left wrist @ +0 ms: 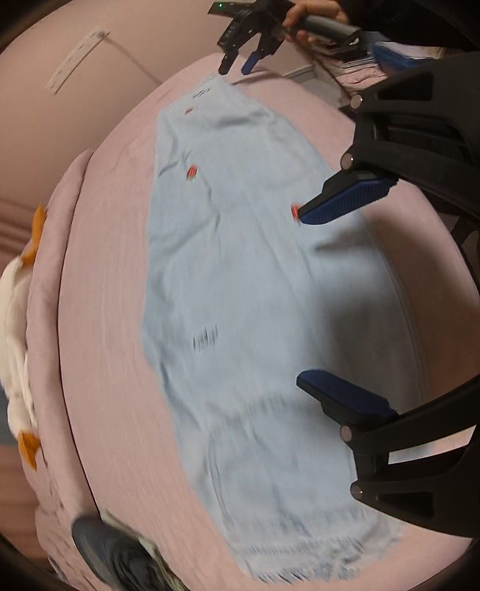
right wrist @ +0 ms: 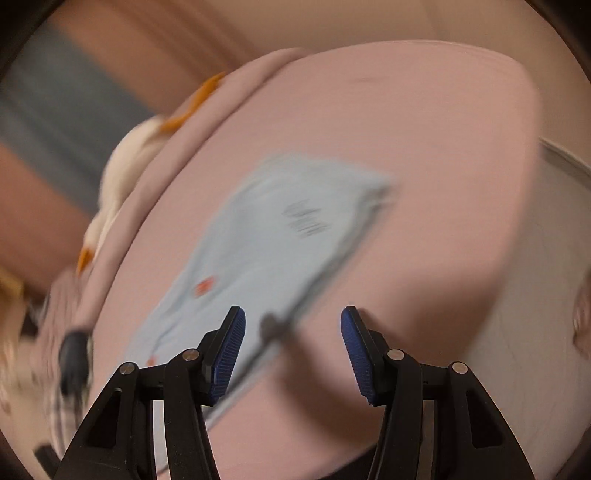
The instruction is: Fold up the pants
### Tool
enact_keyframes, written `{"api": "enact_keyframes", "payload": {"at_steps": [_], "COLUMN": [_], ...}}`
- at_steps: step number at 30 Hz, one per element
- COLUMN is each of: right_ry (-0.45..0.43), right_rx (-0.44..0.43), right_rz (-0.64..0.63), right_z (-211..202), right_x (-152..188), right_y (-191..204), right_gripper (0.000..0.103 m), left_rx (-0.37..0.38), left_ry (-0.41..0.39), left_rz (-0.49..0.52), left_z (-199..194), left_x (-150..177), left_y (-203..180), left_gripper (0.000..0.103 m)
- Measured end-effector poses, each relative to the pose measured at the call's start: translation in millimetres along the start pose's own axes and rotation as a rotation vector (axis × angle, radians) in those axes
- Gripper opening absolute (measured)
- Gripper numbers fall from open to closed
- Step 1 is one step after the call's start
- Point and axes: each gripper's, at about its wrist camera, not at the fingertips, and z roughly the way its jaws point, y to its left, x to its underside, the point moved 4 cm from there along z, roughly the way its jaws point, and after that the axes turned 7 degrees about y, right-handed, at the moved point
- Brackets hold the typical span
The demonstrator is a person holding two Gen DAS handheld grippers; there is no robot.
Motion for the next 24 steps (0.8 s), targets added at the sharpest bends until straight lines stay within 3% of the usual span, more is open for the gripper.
{"api": "enact_keyframes", "payload": {"at_steps": [5, 9, 13, 14, 17, 18, 22, 24], "right_ry": [-0.094, -0.135, -0.113, -0.105, -0.11, -0.116, -0.131, -0.114], "right_rx": [-0.076, -0.1, -0.076, -0.074, -0.082, -0.067, -0.045, -0.031], "right_rz": [-0.002, -0.083, -0.085, -0.077, -0.079, -0.091, -0.192, -0.221], "right_z": [-1.0, 4.7, 18.9, 11.0, 7.8, 3.8, -4.3, 0.0], "right_x": [-24.6, -37.1, -48.1, -47.7, -48.3, -47.4, -45.4, -45.9], "right_y": [-16.9, 0.5, 1.1, -16.6, -20.5, -20.9, -7.4, -6.2], "right_gripper": [0.054, 0.054, 0.052, 0.052, 0.051, 0.046, 0.046, 0.031], "left_rx": [0.011, 0.015, -0.004, -0.006, -0.016, -0.019, -0.029, -0.029], "left_ry": [0.047, 0.072, 0.09, 0.093, 0.1, 0.103, 0.107, 0.107], "left_rz": [0.053, 0.067, 0.074, 0.072, 0.07, 0.069, 0.073, 0.073], "left_z": [20.8, 30.9, 36.7, 37.8, 40.2, 41.7, 46.1, 46.3], "left_x": [-10.6, -14.3, -15.8, -16.4, -17.4, -17.9, -18.3, -18.4], "left_y": [-28.5, -40.7, -45.0, -45.6, -45.8, -45.4, -49.0, -49.3], "left_gripper": [0.081, 0.081, 0.081, 0.081, 0.081, 0.081, 0.082, 0.082]}}
